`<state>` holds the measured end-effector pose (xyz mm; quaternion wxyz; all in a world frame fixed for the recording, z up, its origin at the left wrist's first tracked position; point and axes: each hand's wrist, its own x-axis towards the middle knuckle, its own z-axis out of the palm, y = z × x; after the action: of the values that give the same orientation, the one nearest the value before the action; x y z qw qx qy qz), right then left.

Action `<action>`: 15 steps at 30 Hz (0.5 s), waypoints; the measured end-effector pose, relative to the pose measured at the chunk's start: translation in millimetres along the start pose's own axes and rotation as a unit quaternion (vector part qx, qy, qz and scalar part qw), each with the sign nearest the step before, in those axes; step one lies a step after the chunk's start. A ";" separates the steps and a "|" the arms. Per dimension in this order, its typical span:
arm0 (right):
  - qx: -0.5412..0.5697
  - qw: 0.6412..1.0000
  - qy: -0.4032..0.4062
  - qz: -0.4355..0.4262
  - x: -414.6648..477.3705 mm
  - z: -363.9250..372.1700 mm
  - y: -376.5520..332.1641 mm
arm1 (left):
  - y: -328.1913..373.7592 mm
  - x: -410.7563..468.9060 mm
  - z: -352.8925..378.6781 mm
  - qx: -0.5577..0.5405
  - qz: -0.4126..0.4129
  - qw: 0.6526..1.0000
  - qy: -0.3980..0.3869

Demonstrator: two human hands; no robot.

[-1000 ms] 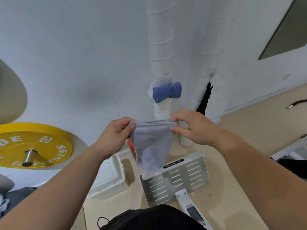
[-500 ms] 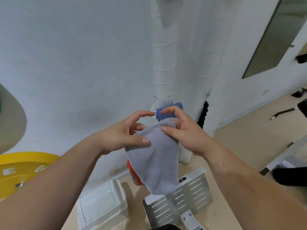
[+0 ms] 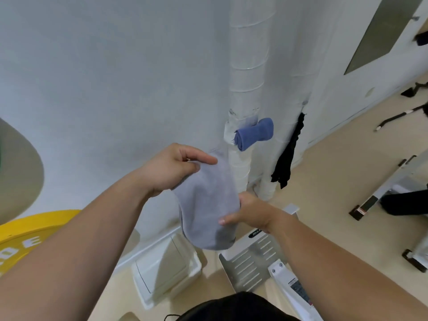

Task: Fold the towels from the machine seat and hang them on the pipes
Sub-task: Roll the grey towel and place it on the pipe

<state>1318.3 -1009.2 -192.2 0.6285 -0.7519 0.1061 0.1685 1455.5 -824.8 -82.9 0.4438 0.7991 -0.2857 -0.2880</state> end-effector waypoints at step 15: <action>0.060 0.980 0.188 0.027 33.9 38.5 11.3 | -180.9 -62.3 -42.9 -0.137 -0.157 0.895 0.395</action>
<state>1340.7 -971.7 -221.4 0.6368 -0.7277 0.2527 0.0340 1480.7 -677.0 -209.2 0.5744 0.8126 0.0848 -0.0511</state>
